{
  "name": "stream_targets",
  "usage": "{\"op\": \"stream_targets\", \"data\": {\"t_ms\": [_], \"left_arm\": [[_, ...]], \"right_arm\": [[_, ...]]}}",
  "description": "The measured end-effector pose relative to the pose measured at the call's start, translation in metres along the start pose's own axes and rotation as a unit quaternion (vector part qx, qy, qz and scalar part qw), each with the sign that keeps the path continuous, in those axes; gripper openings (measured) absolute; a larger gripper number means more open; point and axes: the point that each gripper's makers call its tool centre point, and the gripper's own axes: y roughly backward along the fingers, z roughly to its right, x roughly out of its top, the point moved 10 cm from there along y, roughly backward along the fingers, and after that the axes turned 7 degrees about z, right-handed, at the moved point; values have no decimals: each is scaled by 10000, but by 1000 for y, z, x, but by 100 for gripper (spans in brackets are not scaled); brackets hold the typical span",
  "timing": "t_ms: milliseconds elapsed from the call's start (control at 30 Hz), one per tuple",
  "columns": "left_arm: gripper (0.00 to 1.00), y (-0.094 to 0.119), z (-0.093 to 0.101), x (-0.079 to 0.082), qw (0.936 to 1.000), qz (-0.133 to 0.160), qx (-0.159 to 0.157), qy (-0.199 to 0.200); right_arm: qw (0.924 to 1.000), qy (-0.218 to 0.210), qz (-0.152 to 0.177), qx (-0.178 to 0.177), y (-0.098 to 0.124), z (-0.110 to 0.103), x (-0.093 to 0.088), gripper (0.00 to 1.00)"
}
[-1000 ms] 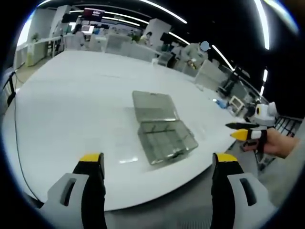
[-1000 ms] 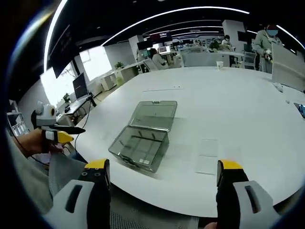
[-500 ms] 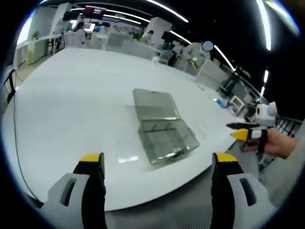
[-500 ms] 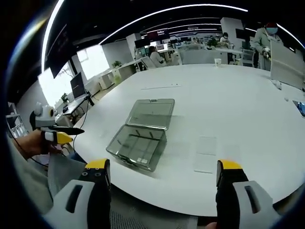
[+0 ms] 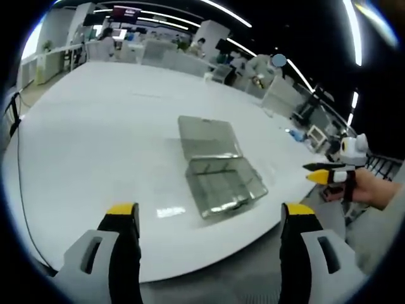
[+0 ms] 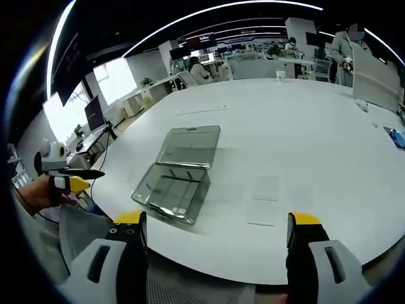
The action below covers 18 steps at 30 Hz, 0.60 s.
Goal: Insert the divider into the dual guide fixture by aligning both edges with the guide slots and pushing it downward to the bottom, including one-sided entry, uneven engagement, binding, and posture correction.
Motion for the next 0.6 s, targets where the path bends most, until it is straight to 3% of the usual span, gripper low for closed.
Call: {"op": "stream_targets", "data": {"t_ms": [600], "left_arm": [[88,-6,-4,6,10000,-25,75,36]], "right_arm": [[9999,-12,-144,-93,-12,10,2,89]]}}
